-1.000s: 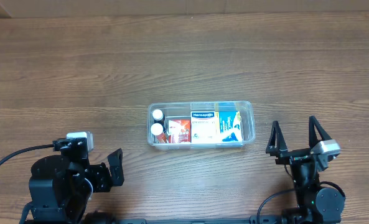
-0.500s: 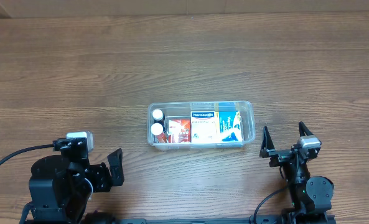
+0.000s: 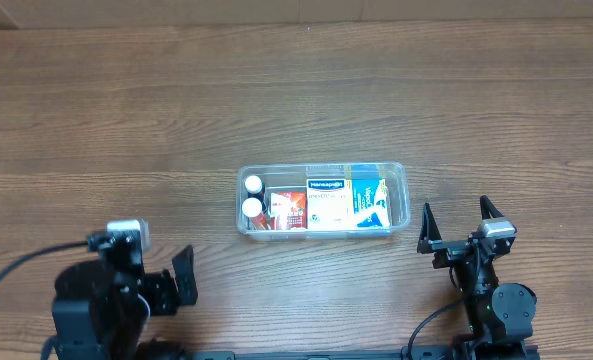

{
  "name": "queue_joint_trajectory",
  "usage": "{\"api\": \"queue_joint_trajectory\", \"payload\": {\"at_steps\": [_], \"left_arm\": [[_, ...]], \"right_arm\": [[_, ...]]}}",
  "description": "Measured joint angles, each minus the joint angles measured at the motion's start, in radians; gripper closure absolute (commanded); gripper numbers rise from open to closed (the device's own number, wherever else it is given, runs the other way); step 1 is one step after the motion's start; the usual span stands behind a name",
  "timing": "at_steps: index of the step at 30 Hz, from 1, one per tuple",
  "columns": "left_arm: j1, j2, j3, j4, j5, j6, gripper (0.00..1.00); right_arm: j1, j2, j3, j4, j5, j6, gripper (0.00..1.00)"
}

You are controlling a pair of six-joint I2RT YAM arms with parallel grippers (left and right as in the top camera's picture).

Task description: Pack container

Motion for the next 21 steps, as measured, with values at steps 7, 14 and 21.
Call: {"api": "queue_joint_trajectory", "payload": {"at_steps": [7, 14, 21], "left_arm": [[0.000, -0.395, -0.568, 0.600, -0.042, 0.033, 0.00], [0.000, -0.480, -0.888, 1.238, -0.074, 0.079, 0.00], [0.000, -0.481, -0.913, 1.081, -0.074, 0.112, 0.00]], "right_arm": [[0.000, -0.001, 0.000, 0.000, 0.000, 0.001, 0.00], [0.000, -0.001, 0.000, 0.001, 0.000, 0.000, 0.00], [0.000, -0.001, 0.000, 0.000, 0.000, 0.000, 0.00]]}}
